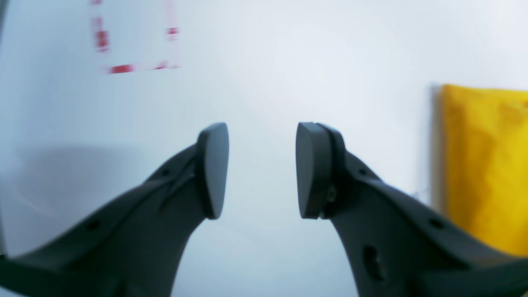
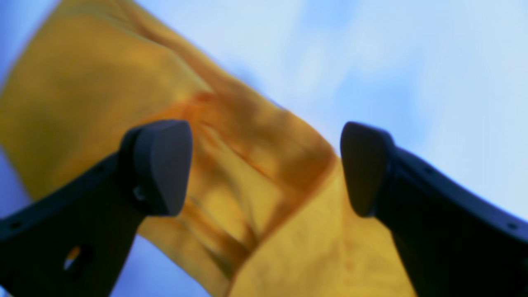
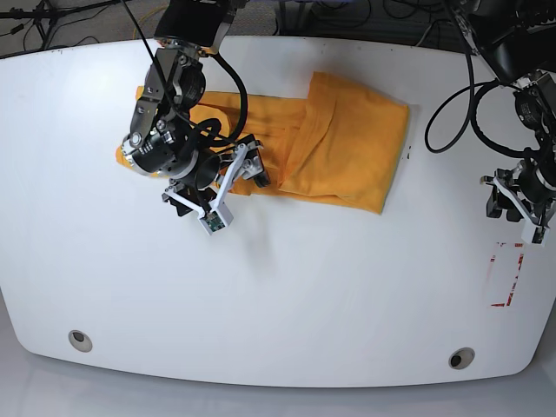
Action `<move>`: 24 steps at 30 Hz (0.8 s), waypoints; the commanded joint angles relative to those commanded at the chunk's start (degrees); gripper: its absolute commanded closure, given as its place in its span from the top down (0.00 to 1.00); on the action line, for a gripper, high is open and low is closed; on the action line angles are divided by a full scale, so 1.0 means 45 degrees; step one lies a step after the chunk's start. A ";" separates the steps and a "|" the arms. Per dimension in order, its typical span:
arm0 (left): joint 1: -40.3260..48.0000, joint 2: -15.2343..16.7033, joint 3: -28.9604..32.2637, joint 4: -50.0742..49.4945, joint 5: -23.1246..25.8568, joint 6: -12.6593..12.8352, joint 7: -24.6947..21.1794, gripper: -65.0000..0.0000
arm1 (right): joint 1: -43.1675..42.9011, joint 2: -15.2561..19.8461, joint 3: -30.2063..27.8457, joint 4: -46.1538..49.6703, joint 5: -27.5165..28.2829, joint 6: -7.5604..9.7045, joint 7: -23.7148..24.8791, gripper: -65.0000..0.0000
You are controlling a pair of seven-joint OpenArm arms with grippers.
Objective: Fold the T-shirt properly
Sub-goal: 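Drag the shirt end with the right gripper, rotating the shirt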
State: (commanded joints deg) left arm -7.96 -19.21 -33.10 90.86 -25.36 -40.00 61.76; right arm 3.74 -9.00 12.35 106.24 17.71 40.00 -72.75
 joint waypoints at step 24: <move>0.0860 0.0059 -0.0508 -0.0020 0.0020 0.0000 0.0000 0.39 | 0.0313 0.0000 -0.0313 -0.4044 0.2540 0.0000 0.2032 0.83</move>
State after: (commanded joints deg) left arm -4.09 -18.95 -35.38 90.77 -25.27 -40.00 61.76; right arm 5.14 -9.00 10.95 88.04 29.14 40.00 -63.60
